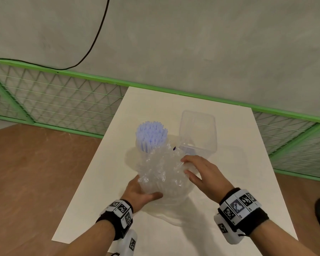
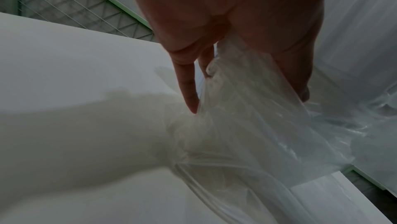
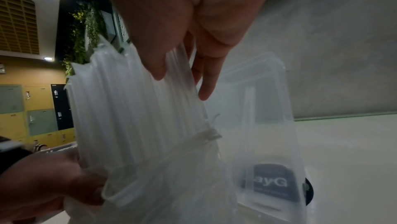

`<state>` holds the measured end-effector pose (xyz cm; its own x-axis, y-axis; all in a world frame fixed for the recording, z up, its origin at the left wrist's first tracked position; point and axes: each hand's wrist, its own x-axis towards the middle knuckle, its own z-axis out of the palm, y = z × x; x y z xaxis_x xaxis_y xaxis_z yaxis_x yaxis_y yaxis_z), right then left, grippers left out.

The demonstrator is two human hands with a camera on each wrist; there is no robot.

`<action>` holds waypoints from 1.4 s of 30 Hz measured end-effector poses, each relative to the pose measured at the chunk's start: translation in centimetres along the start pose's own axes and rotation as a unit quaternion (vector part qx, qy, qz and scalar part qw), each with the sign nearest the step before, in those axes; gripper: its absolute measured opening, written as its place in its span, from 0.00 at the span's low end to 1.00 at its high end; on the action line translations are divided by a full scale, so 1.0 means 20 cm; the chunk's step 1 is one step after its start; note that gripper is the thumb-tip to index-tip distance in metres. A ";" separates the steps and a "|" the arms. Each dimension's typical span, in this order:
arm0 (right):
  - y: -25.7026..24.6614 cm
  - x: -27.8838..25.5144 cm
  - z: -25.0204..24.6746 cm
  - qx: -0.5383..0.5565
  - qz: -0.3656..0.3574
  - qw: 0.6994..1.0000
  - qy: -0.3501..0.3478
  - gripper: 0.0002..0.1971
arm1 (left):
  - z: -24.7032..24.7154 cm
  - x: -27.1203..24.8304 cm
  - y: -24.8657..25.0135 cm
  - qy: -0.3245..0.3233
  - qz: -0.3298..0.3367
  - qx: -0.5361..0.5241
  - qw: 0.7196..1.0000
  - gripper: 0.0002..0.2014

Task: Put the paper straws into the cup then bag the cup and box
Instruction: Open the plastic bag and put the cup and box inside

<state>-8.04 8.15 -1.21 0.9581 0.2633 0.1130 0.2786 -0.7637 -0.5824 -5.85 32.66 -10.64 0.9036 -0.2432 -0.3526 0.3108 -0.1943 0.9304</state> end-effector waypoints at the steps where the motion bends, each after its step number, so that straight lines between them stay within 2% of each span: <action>1: 0.01 0.00 -0.01 -0.006 -0.003 1.000 -0.012 0.14 | 0.00 0.00 0.00 0.001 0.001 0.004 1.000 0.30; 3: 0.01 0.01 -0.01 -0.018 -0.016 1.000 -0.010 0.12 | 0.00 0.00 -0.01 0.004 0.003 0.008 1.000 0.30; 8: 0.01 0.01 0.04 -0.039 -0.088 0.994 0.054 0.06 | -0.01 0.01 -0.03 0.001 0.003 0.023 1.000 0.32; 10: 0.00 0.01 0.03 -0.030 -0.086 0.993 0.072 0.07 | -0.01 0.01 -0.03 0.002 0.003 0.024 1.000 0.32; 12: -0.02 0.01 0.03 -0.014 -0.078 0.994 0.079 0.13 | 0.00 0.01 -0.04 0.003 0.002 0.027 1.000 0.31; 14: -0.03 0.02 0.03 -0.003 -0.078 0.994 0.071 0.15 | 0.00 0.02 -0.04 0.004 -0.002 0.022 1.000 0.31; 20: 0.00 0.06 -0.01 -0.034 -0.074 0.996 0.041 0.11 | -0.01 0.03 -0.05 -0.002 0.000 0.019 1.000 0.34; 31: -0.02 0.08 -0.02 -0.040 -0.100 0.992 0.059 0.11 | -0.02 0.04 -0.05 -0.005 -0.005 0.028 1.000 0.37; 37: -0.02 0.08 -0.05 -0.036 -0.081 0.996 -0.003 0.11 | -0.01 0.04 -0.06 -0.006 -0.001 0.029 1.000 0.38; 42: -0.04 0.10 -0.08 -0.067 -0.105 0.992 0.012 0.08 | -0.02 0.04 -0.06 -0.005 0.001 0.028 1.000 0.37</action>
<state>-6.24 8.39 0.78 0.8787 0.4119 0.2412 0.4773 -0.7655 -0.4315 -5.45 33.06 -12.06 0.9012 -0.2537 -0.3514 0.2908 -0.2473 0.9243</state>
